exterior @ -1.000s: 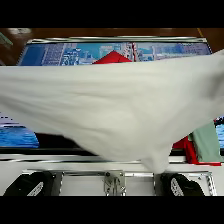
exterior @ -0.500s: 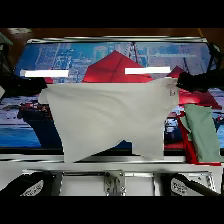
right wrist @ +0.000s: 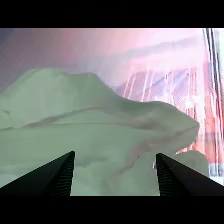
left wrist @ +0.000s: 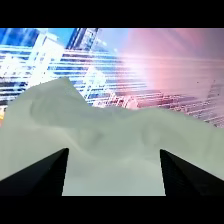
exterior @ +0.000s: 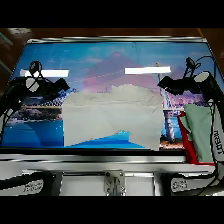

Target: Fold the shirts.

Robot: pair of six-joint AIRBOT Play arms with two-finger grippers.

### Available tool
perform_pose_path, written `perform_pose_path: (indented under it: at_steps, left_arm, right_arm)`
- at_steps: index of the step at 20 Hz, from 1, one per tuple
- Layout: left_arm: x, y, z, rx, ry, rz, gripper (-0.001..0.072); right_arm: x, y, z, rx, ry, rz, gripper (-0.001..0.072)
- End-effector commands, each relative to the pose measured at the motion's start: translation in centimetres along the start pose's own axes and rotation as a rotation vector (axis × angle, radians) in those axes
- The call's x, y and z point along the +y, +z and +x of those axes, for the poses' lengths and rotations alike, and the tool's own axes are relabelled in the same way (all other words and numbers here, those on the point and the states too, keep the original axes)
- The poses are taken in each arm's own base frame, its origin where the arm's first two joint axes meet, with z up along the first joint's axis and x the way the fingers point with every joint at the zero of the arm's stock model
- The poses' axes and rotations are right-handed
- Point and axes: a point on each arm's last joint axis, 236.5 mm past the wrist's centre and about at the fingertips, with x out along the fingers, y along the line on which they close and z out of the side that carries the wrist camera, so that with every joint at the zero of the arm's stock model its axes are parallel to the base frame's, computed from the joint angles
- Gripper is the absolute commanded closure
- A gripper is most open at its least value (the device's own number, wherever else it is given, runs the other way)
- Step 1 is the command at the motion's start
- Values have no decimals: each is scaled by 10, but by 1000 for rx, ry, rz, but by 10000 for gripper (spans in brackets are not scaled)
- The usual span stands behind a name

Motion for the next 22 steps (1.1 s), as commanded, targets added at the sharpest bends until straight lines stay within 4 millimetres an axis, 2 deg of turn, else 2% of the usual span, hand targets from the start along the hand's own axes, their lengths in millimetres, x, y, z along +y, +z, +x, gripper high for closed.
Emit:
perform_pose_path:
  at_steps: [1, 2, 3, 4, 5, 6, 7, 10, 11, 14, 18, 20, 21, 22]
  left_arm:
    - [58, -31, -23, 262, 129, 79, 44]
    - [88, -56, -44, 413, 172, 172, 132]
    - [114, -84, -64, 545, 199, 197, 267]
    - [129, -108, -76, 613, 190, 182, 265]
    - [135, -128, -80, 618, 151, 136, 208]
    - [137, -146, -77, 586, 98, 68, 47]
    - [142, -162, -73, 554, 64, 0, 14]
    - [156, -219, -57, 593, 0, -114, 15]
    - [153, -229, -49, 597, -29, -140, 20]
    - [134, -235, -24, 543, -117, -211, 37]
    - [136, -250, -4, 592, -91, -211, 37]
    - [133, -248, 5, 572, -92, -228, 55]
    - [129, -243, 9, 550, -100, -239, 209]
    - [123, -238, 12, 524, -116, -263, 461]
  right_arm:
    - [-11, 1, -32, 67, -53, -159, 84]
    - [-36, -7, -51, 126, -131, -195, 112]
    - [-68, -23, -71, 210, -218, -199, 161]
    - [-92, -44, -86, 303, -256, -162, 160]
    - [-108, -66, -97, 386, -252, -109, 155]
    - [-115, -84, -101, 436, -218, -46, 155]
    - [-114, -95, -100, 445, -149, 31, 155]
    - [-99, -112, -89, 445, 0, 142, 154]
    - [-97, -114, -85, 444, 9, 146, 154]
    - [-89, -110, -73, 414, 67, 188, 154]
    - [-93, -115, -67, 438, 69, 204, 154]
    - [-98, -122, -63, 465, 59, 220, 65]
    - [-100, -125, -60, 480, 58, 231, 65]
    - [-103, -129, -56, 494, 55, 246, 65]
